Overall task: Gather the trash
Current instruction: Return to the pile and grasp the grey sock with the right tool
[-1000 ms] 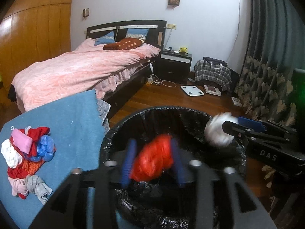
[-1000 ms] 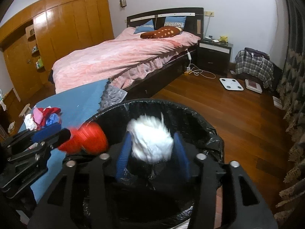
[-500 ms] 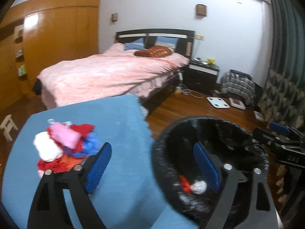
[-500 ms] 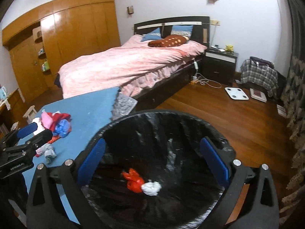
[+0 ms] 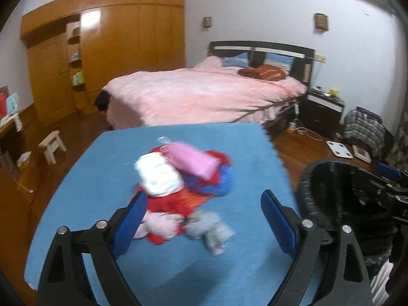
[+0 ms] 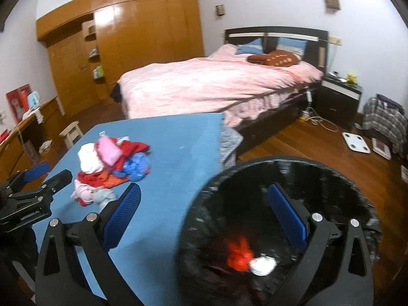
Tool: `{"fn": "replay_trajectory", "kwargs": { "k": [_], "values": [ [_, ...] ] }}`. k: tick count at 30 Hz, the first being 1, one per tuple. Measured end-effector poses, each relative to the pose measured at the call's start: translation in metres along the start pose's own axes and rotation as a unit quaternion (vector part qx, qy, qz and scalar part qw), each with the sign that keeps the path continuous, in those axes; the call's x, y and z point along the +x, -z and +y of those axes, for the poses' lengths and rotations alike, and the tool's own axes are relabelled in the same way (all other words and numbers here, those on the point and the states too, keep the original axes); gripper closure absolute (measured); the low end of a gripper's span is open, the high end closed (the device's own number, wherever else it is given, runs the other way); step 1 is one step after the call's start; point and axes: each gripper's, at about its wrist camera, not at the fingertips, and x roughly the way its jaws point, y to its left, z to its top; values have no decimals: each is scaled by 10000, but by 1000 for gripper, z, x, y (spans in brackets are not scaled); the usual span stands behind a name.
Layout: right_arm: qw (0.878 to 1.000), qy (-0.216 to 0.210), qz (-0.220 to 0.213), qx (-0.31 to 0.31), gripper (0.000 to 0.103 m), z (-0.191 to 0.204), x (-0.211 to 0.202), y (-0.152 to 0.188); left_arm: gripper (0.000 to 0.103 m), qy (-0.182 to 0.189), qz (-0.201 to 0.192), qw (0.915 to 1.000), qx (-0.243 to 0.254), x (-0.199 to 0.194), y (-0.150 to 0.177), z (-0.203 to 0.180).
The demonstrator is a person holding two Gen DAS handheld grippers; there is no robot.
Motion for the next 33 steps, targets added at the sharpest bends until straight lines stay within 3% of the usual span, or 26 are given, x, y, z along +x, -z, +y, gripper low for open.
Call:
{"fn": "replay_trajectory", "kwargs": {
  "k": [12,33],
  "values": [
    [9975,-431,312,-459,6,76,62,10,14,-567,248,9978,-257,19,26,65],
    [9909,-785,722,-820,6,141,116,26,14,-783,485,9945,-497,41,42,108]
  ]
}}
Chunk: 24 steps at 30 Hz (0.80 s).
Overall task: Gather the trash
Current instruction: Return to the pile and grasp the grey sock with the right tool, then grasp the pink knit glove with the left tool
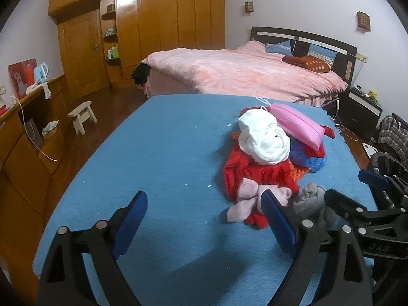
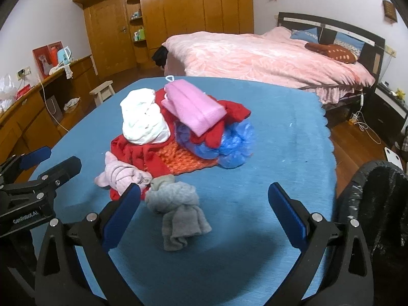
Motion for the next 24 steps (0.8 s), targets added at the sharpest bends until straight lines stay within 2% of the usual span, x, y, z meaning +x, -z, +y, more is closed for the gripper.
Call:
{"fn": "replay_trajectory", "kwargs": {
  "k": [6,8,14,18,24],
  "values": [
    [9998,-70,152,-46,7,8,9,3,14,-8,32,10000,-50,2,2,4],
    [9997,-110,210,-92,10,9,12,3,14,-10,35,10000,-63,2,1,4],
    [9985,-290,441,-144,27,14,20,6,14,-6,35,9999,-109,3,2,7],
    [9956,-652,667,-101,50,14,25,7,14,19,41,10000,-86,3,2,6],
    [9953,-718,647,-36,56,9,16,8,14,94,32,9999,-59,3,0,-3]
  ]
}}
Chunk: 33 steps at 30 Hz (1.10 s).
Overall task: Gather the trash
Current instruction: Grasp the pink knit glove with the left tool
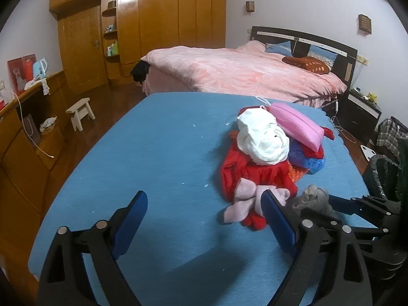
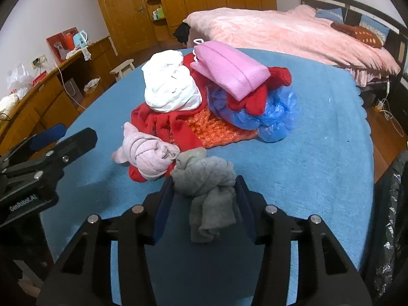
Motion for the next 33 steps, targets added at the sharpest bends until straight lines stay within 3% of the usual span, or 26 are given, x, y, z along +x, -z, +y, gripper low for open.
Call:
{"fn": "replay_trajectory", "kwargs": {
  "k": [11,21,30,33],
  "values": [
    [9989,331,-211,265,56,-31,-26,0,17,337,82,9993,155,10,-2,-35],
    [9983,426,-202,349,56,-46,-31,5,23,349,448,9981,232,38,4,-55],
    [9979,478,-177,387,56,-47,-32,5,53,439,678,9964,245,47,8,-58],
    [9979,487,-177,385,56,-47,-33,6,57,462,654,9965,240,44,7,-57]
  ]
}}
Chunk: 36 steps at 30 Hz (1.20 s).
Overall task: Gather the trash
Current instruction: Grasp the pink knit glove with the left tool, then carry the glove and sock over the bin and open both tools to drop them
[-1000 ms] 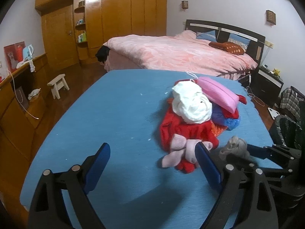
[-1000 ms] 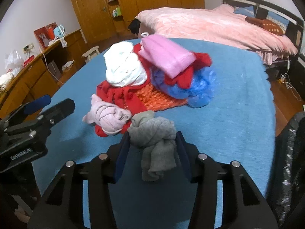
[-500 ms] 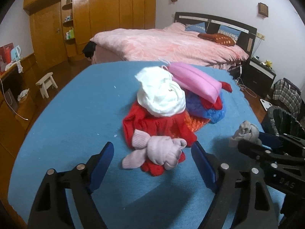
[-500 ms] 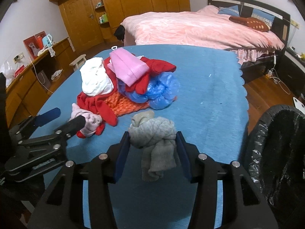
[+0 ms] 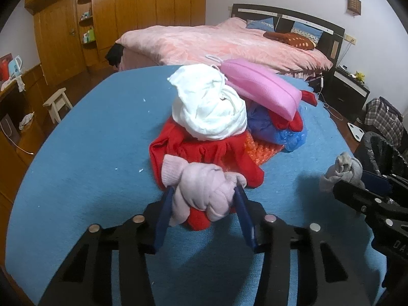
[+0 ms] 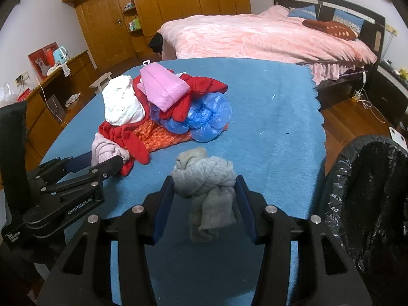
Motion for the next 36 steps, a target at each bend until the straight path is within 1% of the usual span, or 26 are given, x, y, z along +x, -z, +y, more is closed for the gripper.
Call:
{"fn": "replay_trajectory", "kwargs": {
  "k": [5,10,17,20,27,36],
  "values": [
    [10000,-5,-68,-38,56,-1,-6,0,58,42,-73,9999,-79,-12,2,4],
    [9999,-25,-132,-2,55,-3,-15,0,58,32,-201,9997,-130,-33,4,8],
    [9998,-53,-192,15,55,-5,-27,0,58,43,-365,9993,-70,-55,5,7],
    [9997,-37,-242,19,55,-8,-34,1,58,56,-469,9989,-22,-65,4,3],
    [9995,10,-302,99,55,-16,-44,2,58,177,-516,9985,48,-72,3,-10],
    [9981,162,-545,245,55,-34,-77,1,58,498,-736,9956,293,-90,-7,-46]
  ]
}}
